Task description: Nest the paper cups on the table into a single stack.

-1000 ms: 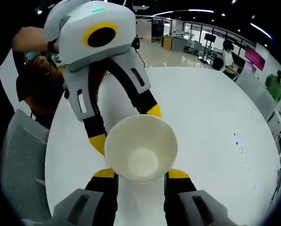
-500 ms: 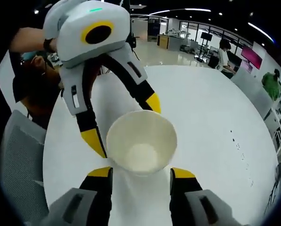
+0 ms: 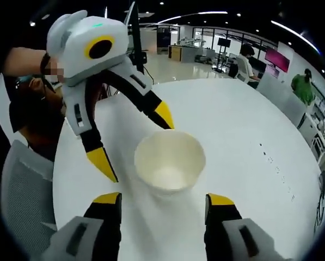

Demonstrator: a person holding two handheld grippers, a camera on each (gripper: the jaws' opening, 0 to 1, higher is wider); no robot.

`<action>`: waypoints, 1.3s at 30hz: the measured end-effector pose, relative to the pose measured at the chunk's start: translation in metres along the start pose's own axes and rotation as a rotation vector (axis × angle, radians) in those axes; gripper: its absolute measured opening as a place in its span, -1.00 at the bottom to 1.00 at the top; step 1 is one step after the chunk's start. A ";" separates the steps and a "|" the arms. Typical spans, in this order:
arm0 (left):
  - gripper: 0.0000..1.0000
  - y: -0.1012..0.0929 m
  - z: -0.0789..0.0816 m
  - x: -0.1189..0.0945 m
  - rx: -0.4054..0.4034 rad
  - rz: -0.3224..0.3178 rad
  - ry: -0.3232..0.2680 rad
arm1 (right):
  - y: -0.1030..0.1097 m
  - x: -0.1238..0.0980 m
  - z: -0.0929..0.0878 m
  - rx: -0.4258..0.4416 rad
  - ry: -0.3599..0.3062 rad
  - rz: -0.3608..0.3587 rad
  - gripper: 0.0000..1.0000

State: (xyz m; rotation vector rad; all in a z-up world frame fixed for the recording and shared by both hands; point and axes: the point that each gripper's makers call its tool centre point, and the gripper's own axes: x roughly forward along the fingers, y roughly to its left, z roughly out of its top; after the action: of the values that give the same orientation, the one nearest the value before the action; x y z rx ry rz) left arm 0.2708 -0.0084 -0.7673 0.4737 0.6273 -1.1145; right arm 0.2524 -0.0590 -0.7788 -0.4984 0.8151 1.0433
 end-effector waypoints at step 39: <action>0.29 -0.062 -0.037 -0.070 -0.300 0.186 -0.138 | 0.041 -0.066 -0.051 0.251 -0.179 -0.149 0.48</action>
State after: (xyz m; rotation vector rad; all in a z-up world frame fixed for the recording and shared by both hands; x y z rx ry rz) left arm 0.1836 0.0392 -0.7494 0.1906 0.6036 -0.8511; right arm 0.1805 -0.1136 -0.7578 -0.2440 0.7258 0.8216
